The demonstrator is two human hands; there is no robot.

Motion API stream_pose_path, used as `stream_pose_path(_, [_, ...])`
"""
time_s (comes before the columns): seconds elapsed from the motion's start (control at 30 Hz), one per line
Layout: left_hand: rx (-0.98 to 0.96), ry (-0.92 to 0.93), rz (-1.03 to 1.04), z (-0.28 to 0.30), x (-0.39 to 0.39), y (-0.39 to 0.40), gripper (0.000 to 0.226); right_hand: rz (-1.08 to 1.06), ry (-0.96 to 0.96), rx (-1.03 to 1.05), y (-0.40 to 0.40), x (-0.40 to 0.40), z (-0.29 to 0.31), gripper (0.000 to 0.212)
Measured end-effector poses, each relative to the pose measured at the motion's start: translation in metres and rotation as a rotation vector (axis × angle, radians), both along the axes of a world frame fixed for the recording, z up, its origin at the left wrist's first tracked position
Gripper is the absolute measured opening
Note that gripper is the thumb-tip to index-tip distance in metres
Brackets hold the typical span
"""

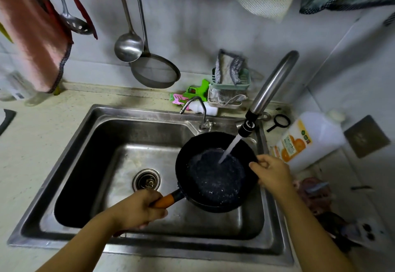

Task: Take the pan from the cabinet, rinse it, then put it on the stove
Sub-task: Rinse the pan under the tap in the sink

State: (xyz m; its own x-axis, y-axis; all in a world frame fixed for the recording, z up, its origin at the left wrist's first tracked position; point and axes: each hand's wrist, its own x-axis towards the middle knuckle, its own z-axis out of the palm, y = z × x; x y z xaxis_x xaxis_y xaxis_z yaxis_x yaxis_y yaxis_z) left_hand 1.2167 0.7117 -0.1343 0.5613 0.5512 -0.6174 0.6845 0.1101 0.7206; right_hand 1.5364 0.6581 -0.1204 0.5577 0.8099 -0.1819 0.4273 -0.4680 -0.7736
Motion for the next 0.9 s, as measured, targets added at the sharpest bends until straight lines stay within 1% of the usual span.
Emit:
stream_pose_path(0.03, [-0.027,-0.012,-0.014,-0.002,0.001,-0.002,0.019,-0.008,-0.050,0.006,-0.001,0.000,0.005,0.006])
stream_pose_path(0.13, [-0.085,-0.056,-0.035,-0.009,0.006,-0.009,0.020,-0.017,-0.230,0.026,-0.007,0.005,0.016,0.032])
stream_pose_path(0.2, [-0.075,-0.074,-0.003,-0.015,0.011,-0.014,0.023,-0.007,-0.301,0.047,-0.013,0.006,0.020,0.041])
stream_pose_path(0.23, [-0.031,-0.062,0.008,-0.018,0.012,-0.014,0.024,0.002,-0.311,0.056,-0.016,0.008,0.019,0.044])
stream_pose_path(0.3, [0.140,-0.011,-0.032,-0.021,0.016,-0.012,0.025,-0.020,-0.269,0.059,-0.020,0.011,0.009,0.044])
stream_pose_path(0.33, [0.238,0.021,-0.069,-0.021,0.016,-0.010,0.025,-0.046,-0.221,0.069,-0.022,0.011,0.004,0.040])
stream_pose_path(0.37, [0.325,0.060,-0.100,-0.019,0.015,-0.006,0.025,-0.074,-0.161,0.084,-0.022,0.011,-0.003,0.034])
stream_pose_path(0.43, [0.467,0.154,-0.163,-0.011,0.011,0.005,0.022,-0.117,-0.038,0.092,-0.021,0.006,-0.013,0.012])
stream_pose_path(0.47, [0.528,0.203,-0.211,-0.006,0.009,0.012,0.018,-0.146,0.028,0.088,-0.019,0.002,-0.016,0.008])
stream_pose_path(0.5, [0.568,0.248,-0.260,0.000,0.007,0.018,0.016,-0.166,0.095,0.084,-0.017,-0.002,-0.019,0.009])
stream_pose_path(0.53, [0.578,0.273,-0.290,0.007,0.005,0.024,0.016,-0.175,0.148,0.069,-0.015,-0.006,-0.022,0.014])
stream_pose_path(0.57, [0.550,0.289,-0.299,0.016,0.003,0.029,0.016,-0.176,0.180,0.047,-0.014,-0.010,-0.025,0.020])
stream_pose_path(0.6, [0.500,0.293,-0.296,0.025,0.001,0.033,0.016,-0.170,0.190,0.014,-0.012,-0.013,-0.027,0.020])
stream_pose_path(0.67, [0.371,0.291,-0.286,0.040,-0.002,0.037,0.017,-0.157,0.165,-0.047,-0.011,-0.019,-0.028,0.009])
stream_pose_path(0.7, [0.309,0.289,-0.282,0.045,-0.004,0.037,0.017,-0.148,0.150,-0.070,-0.011,-0.020,-0.029,0.010])
stream_pose_path(0.8, [0.176,0.278,-0.260,0.046,-0.012,0.034,0.016,-0.100,0.084,-0.107,-0.010,-0.022,-0.025,0.013])
stream_pose_path(0.9, [0.104,0.234,-0.231,0.034,-0.016,0.029,0.014,-0.066,-0.007,-0.113,-0.008,-0.017,-0.018,0.023])
